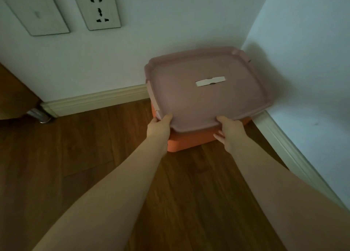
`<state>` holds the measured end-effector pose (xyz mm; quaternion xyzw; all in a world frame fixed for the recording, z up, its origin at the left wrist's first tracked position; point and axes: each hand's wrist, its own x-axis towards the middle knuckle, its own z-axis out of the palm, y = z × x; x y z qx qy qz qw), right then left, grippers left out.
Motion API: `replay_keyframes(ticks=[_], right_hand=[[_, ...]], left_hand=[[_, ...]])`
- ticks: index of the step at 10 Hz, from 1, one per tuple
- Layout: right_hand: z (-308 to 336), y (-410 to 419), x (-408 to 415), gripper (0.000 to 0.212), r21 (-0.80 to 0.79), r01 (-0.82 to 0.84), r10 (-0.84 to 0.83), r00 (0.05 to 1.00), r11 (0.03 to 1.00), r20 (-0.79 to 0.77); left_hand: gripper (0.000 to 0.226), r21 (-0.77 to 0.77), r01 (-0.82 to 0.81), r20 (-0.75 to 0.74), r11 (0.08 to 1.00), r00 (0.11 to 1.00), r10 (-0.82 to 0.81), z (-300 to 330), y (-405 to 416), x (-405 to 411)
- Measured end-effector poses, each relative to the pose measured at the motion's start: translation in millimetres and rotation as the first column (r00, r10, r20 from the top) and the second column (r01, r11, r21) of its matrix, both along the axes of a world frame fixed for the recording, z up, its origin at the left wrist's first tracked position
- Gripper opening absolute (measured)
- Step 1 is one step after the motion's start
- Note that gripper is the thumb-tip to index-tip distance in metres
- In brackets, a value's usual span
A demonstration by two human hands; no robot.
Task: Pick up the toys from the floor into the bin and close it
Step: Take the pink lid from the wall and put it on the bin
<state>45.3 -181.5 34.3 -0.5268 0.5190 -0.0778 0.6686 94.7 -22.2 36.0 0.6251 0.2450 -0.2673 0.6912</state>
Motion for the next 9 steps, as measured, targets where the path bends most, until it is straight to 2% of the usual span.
replay_keyframes(ticks=[1,3,4,5,6,7,8,9], right_hand=[[-3.6,-25.7,14.5,0.055,-0.077,-0.038,0.034,0.998,0.996,-0.048],[0.4,-72.4,51.5,0.054,0.043,0.042,-0.040,0.998,0.998,-0.042],[6.0,-87.5,62.3,0.051,0.120,0.117,-0.121,0.992,0.986,0.027],[4.3,-90.2,59.5,0.053,0.110,0.057,-0.058,0.998,0.992,0.009],[4.9,-84.4,49.5,0.063,0.053,0.016,-0.016,1.000,0.998,0.006],[2.9,-73.6,37.6,0.089,-0.133,0.049,-0.046,0.999,0.990,0.029],[5.2,-58.2,14.9,0.092,-0.604,-0.208,0.159,0.978,0.769,-0.135],[18.9,-48.3,-12.5,0.080,-0.865,-0.423,0.246,0.899,0.269,-0.363]], left_hand=[[0.056,0.009,0.010,-0.017,1.000,1.000,-0.009,1.3,-29.2,15.1],[0.051,0.065,0.037,0.057,0.997,0.998,-0.040,-1.4,-76.4,47.6],[0.050,0.118,0.020,0.098,0.993,0.995,-0.032,-8.4,-95.2,54.7],[0.051,0.136,0.024,0.089,0.990,0.995,-0.037,-11.8,-99.3,56.3],[0.060,0.058,0.069,0.048,0.996,0.996,-0.072,-7.2,-92.4,52.8],[0.076,0.040,0.142,0.066,0.989,0.987,-0.144,-2.9,-81.1,45.7],[0.075,0.413,0.220,0.256,0.884,0.903,-0.344,2.9,-61.8,28.1],[0.073,0.705,0.131,0.464,0.697,0.658,-0.593,13.5,-37.8,6.1]])
